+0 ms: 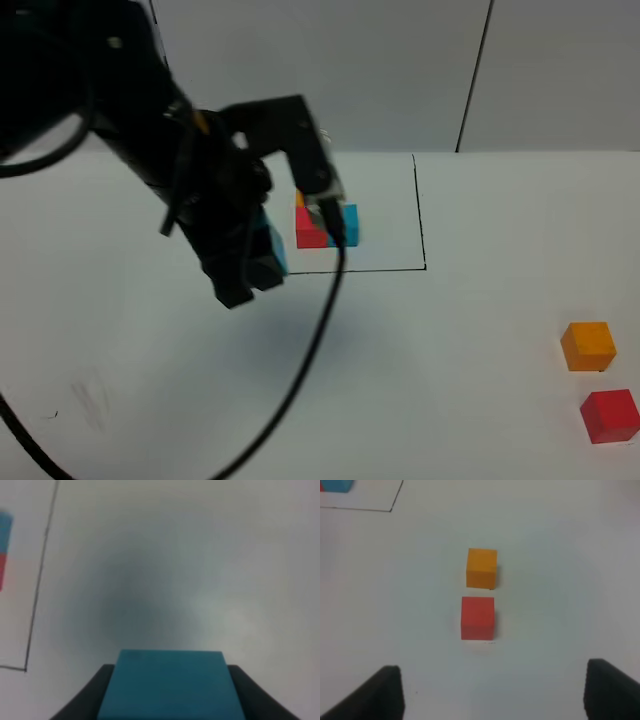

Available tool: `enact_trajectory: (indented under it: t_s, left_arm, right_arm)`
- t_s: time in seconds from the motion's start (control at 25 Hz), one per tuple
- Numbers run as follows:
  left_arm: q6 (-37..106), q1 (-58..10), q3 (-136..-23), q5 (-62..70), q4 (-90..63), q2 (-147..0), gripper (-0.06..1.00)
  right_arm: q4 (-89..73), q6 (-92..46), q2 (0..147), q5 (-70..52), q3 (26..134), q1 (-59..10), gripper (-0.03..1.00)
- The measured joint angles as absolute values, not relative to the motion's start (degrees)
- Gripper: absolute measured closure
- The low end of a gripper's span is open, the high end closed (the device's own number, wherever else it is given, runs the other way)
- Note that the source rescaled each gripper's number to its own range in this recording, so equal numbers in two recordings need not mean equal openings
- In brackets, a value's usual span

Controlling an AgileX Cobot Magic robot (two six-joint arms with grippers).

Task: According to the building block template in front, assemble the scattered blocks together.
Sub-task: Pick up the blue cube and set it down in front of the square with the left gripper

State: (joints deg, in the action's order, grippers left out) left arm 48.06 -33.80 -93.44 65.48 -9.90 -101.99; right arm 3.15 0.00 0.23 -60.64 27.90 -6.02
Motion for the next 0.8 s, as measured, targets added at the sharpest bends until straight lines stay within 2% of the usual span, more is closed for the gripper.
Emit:
enact_trajectory:
  t_s: [0.16,0.28,0.8]
  left_arm:
    - [43.22,-41.78,-99.07,67.40,-2.33,-110.21,0.94]
    - [41.33,-44.41,-102.86,67.40,-0.55,-116.52,0.94]
    - [41.40,-46.95,-105.04,62.33,-3.71,-130.32,0.94]
  right_arm:
    - [3.15,0.00,0.23,-60.64,27.90,-6.02,0.43]
    - [3.15,0.00,0.23,-60.64,27.90,-6.02,0.43]
    - [3.15,0.00,0.23,-60.64,27.90,-6.02,0.43]
